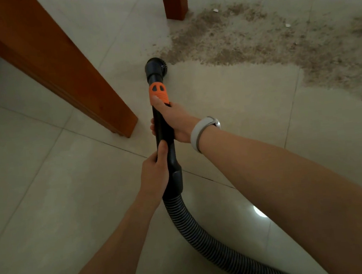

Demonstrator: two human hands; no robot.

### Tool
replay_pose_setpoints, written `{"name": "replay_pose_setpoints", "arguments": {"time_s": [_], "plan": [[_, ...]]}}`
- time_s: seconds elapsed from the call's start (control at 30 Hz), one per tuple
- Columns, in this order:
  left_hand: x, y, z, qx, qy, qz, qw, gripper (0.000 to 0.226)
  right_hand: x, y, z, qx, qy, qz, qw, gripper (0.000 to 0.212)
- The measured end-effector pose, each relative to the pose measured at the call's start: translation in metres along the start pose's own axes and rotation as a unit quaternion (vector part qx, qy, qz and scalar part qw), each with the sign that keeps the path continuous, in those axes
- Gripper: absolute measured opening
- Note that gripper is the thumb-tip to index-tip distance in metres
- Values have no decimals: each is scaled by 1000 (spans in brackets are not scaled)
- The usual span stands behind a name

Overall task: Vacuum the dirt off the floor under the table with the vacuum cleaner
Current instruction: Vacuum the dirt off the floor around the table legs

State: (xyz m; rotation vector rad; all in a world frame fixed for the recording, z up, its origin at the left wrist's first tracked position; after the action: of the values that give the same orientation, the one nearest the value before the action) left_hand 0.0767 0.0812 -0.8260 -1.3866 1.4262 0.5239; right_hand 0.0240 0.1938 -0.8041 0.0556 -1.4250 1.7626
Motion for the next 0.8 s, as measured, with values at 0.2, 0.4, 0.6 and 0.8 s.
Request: {"name": "replay_pose_setpoints", "arguments": {"time_s": [0.2, 0.4, 0.6, 0.8], "plan": [[-8, 22, -12, -15, -36, -13, 999, 46, 2, 15, 8, -11, -27, -19, 999, 29], [-13, 51, -23, 3, -51, -35, 998, 54, -30, 15, -48, -235, -427, -187, 853, 44], [-20, 67, -26, 19, -45, -34, 998, 62, -66, 11, -114, -226, -766, -97, 594, 79], [-36, 82, -24, 32, -35, -47, 998, 72, -60, 12, -117, -199, -790, -71, 576, 89]]}}
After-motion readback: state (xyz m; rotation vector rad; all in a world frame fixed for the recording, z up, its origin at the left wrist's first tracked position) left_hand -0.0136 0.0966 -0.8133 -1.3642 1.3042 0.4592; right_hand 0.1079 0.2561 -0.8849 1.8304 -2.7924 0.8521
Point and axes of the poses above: each hand's wrist, its own y-axis towards the middle knuckle, its own z-axis out of the palm, x = y × z, the point moved 1 cm from there along y, towards the middle knuckle, and after that the axes turned 11 degrees about z, right-handed, at the moved point
